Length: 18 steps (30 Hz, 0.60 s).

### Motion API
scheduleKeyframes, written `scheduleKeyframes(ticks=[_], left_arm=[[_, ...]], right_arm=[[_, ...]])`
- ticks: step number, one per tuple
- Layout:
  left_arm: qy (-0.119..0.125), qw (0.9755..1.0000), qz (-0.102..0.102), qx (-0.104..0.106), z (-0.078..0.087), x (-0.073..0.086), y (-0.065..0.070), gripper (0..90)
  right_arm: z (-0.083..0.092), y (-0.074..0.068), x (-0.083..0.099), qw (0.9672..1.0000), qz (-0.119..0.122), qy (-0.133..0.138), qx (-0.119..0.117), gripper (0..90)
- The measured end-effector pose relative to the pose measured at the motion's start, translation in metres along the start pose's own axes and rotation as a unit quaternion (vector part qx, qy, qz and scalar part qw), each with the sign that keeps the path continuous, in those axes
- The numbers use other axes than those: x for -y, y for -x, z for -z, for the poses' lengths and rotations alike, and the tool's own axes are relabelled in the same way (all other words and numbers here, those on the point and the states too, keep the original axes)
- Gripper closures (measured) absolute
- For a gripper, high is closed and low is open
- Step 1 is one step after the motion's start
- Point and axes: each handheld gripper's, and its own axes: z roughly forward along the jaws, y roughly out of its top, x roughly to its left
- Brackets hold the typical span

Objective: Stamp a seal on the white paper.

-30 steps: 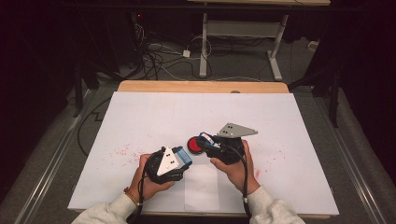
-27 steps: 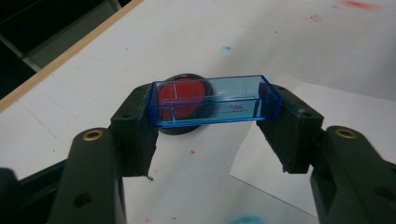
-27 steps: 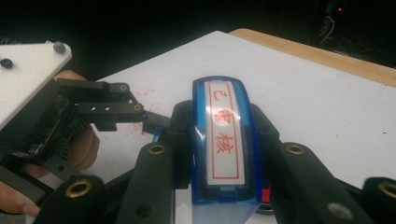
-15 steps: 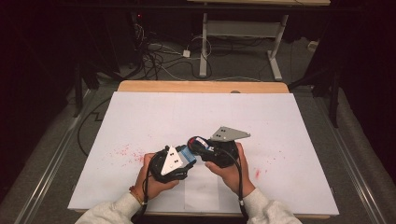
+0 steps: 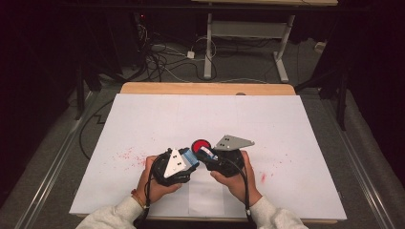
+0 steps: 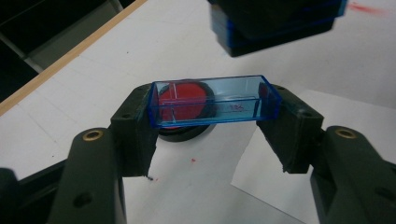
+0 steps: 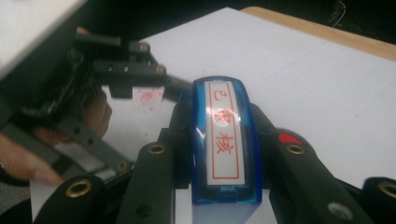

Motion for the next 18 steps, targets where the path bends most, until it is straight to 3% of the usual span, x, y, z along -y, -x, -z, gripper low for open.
scheduleKeyframes(ticks=[5, 18], left_arm=[[-0.006, 1.0000, 0.004, -0.003, 0.000, 0.003, -0.003, 39.0], [-0.009, 0.9999, 0.008, -0.007, 0.002, 0.005, -0.008, 39.0]], right_arm=[[0.004, -0.005, 0.014, 0.9999, 0.005, -0.015, 0.000, 69.5], [0.001, -0.023, 0.047, 0.9972, 0.046, -0.058, -0.013, 69.6]])
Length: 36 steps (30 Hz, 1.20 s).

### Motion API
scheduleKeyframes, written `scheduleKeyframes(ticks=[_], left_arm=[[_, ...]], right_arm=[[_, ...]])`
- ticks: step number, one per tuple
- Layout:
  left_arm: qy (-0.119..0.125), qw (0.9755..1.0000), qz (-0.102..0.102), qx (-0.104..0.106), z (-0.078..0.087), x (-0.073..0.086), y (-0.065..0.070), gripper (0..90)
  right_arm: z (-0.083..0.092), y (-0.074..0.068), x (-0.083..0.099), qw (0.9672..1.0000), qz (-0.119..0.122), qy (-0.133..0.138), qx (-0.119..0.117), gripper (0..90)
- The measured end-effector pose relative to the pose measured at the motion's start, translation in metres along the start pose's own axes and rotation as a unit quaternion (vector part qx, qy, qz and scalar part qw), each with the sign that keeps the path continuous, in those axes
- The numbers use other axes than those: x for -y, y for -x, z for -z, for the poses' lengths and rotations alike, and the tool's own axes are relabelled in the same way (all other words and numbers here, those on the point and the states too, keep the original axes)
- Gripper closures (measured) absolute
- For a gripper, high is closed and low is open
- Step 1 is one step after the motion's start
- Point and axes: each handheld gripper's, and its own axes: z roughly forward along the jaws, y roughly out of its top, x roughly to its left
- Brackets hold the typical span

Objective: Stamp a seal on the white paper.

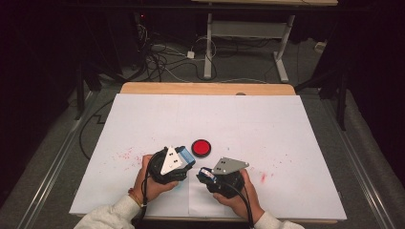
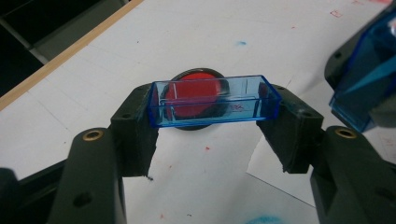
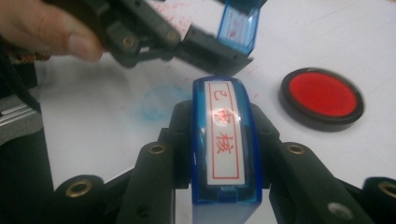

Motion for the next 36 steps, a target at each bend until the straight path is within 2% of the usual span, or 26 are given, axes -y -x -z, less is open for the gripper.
scheduleKeyframes(ticks=[8, 14, 22, 26, 36], left_arm=[[0.001, 1.0000, -0.002, -0.001, 0.001, 0.001, -0.002, 39.0], [-0.002, 1.0000, 0.001, 0.003, 0.001, 0.001, -0.002, 39.0], [-0.003, 1.0000, 0.001, 0.003, 0.001, 0.002, -0.003, 39.0], [-0.004, 1.0000, 0.001, 0.002, 0.002, 0.002, -0.003, 39.0], [-0.003, 1.0000, 0.000, 0.002, 0.004, 0.003, -0.004, 39.0]], right_arm=[[-0.009, -0.007, 0.014, 0.9995, 0.016, -0.027, -0.010, 69.5], [-0.015, -0.008, 0.022, 0.9987, 0.024, -0.044, -0.009, 69.5], [-0.016, -0.008, 0.027, 0.9987, 0.026, -0.043, -0.008, 69.9], [-0.017, -0.005, 0.026, 0.9987, 0.015, -0.046, -0.018, 69.9], [-0.017, -0.004, 0.026, 0.9983, 0.018, -0.050, -0.022, 70.0]])
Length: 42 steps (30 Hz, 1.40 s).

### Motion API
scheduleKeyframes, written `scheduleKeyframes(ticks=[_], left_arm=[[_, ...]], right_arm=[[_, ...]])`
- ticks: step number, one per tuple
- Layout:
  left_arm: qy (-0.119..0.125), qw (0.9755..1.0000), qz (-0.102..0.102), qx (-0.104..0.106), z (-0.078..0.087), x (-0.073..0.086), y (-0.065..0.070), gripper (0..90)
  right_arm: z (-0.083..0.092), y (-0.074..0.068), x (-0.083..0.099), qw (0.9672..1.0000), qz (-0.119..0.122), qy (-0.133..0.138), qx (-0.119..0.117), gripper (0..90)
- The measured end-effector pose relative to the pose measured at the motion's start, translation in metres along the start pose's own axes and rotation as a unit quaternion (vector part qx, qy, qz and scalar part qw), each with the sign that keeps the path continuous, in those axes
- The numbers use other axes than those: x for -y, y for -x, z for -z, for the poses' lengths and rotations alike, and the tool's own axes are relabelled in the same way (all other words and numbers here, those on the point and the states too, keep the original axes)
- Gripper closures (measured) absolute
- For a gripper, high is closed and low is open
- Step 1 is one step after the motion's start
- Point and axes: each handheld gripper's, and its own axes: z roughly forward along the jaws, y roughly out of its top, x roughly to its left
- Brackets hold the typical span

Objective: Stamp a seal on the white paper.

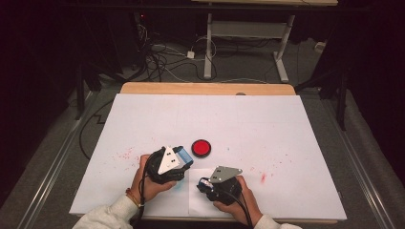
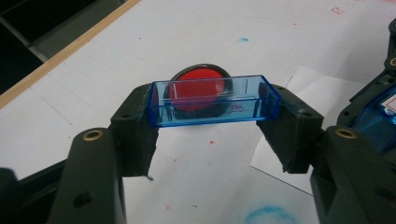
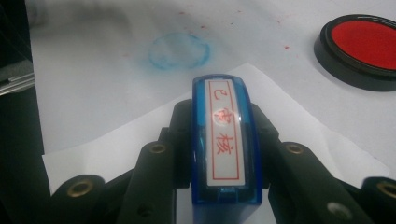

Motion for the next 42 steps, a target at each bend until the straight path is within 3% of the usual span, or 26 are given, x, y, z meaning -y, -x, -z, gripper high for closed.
scheduleKeyframes(ticks=[31, 36, 42], left_arm=[[0.010, 0.9999, 0.000, -0.007, 0.006, -0.001, -0.006, 39.0], [0.010, 0.9999, 0.002, -0.010, 0.009, -0.001, -0.009, 39.0], [0.011, 0.9998, 0.002, -0.015, 0.014, 0.000, -0.012, 39.0]], right_arm=[[0.002, 0.001, -0.003, 1.0000, 0.006, -0.002, 0.000, 69.8], [0.022, 0.005, -0.015, 0.9994, -0.001, 0.036, 0.004, 69.8], [0.034, 0.004, -0.022, 0.9988, 0.003, 0.049, 0.010, 69.8]])
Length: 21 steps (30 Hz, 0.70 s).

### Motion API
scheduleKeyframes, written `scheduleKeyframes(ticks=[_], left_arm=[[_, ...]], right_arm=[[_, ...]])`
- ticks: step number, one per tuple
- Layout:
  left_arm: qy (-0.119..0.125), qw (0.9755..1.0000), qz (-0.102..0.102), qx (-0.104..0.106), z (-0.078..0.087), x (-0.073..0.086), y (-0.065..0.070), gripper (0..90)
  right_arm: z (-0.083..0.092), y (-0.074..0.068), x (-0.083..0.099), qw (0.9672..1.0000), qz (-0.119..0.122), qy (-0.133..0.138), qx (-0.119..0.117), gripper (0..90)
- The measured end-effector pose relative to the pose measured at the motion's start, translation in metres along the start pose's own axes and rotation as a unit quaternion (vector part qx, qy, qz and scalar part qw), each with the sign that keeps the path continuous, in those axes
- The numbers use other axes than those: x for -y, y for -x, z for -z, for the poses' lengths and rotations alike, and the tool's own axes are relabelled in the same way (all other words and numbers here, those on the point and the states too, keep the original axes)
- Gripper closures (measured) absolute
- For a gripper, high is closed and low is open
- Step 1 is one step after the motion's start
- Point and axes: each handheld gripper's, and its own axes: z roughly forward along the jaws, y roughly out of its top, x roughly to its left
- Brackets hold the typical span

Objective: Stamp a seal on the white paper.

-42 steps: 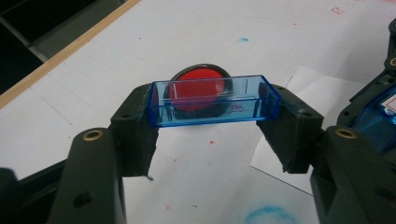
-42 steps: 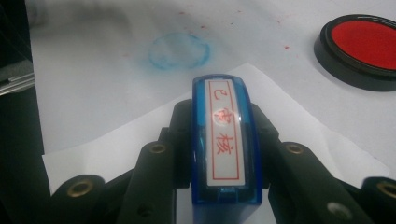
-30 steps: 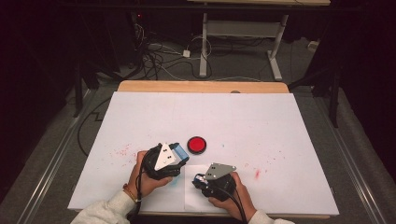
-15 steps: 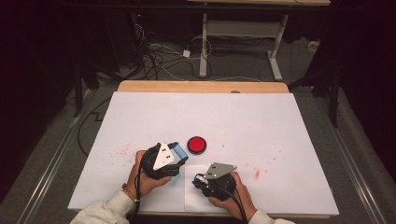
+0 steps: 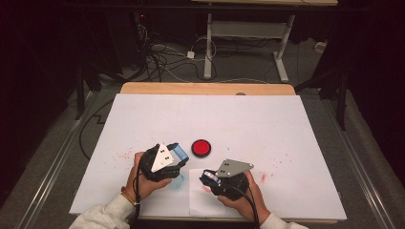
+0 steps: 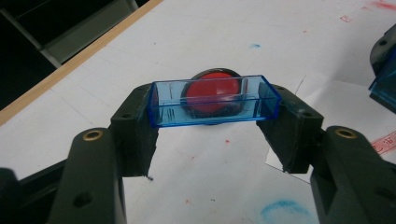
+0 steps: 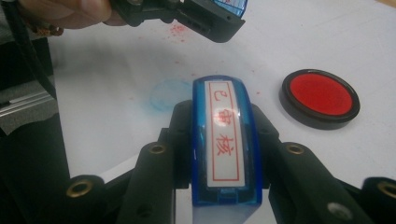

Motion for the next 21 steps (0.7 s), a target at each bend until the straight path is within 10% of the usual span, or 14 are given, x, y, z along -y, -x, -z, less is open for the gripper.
scheduleKeyframes(ticks=[21], left_arm=[[-0.027, 0.9996, 0.001, 0.001, 0.020, 0.022, -0.005, 39.0]], right_arm=[[0.014, 0.011, -0.006, 0.9998, -0.004, 0.019, 0.009, 69.7]])
